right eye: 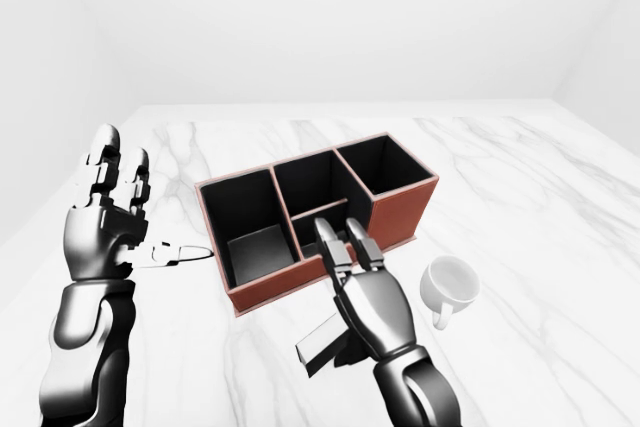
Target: Pick up the book and place it in the front compartment of the caddy.
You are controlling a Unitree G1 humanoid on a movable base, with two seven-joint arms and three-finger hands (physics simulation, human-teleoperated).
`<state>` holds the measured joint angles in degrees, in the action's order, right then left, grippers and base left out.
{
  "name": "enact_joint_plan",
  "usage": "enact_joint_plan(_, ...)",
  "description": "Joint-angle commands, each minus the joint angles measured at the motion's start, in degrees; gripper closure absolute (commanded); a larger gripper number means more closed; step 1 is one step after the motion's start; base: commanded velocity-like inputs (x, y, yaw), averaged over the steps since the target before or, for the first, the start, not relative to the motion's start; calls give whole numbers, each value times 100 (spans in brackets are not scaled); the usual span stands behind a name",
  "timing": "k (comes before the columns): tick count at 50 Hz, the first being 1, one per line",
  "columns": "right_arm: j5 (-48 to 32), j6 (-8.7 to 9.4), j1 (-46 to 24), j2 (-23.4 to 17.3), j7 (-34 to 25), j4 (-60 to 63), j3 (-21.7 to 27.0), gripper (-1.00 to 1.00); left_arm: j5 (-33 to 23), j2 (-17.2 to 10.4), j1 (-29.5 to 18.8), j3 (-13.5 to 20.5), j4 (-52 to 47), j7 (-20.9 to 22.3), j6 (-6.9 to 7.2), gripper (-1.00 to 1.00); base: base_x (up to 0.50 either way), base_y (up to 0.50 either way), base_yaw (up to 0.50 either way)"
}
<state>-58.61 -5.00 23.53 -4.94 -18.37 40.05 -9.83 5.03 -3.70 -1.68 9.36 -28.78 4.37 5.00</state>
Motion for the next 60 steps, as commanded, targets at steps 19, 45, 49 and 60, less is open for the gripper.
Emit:
enact_joint_plan(19, -218, 0, 67, -145, 305, -275, -240, -100, -1, -7, 8, 17, -18, 3, 0, -100, 0, 0, 0)
enact_joint_plan(45, -358, 0, -12, -201, 552, -680, -427, -100, 6, -21, -19, 42, -6, 6, 0, -100, 0, 0, 0)
enact_joint_plan(49, -356, 0, -19, -214, 561, -693, -457, -100, 8, -26, -33, 50, 5, 2, 0, -100, 0, 0, 0)
enact_joint_plan(60, -383, 0, -50, -241, 677, -849, -525, -100, 15, -31, -33, 51, -33, 5, 0, -100, 0, 0, 0)
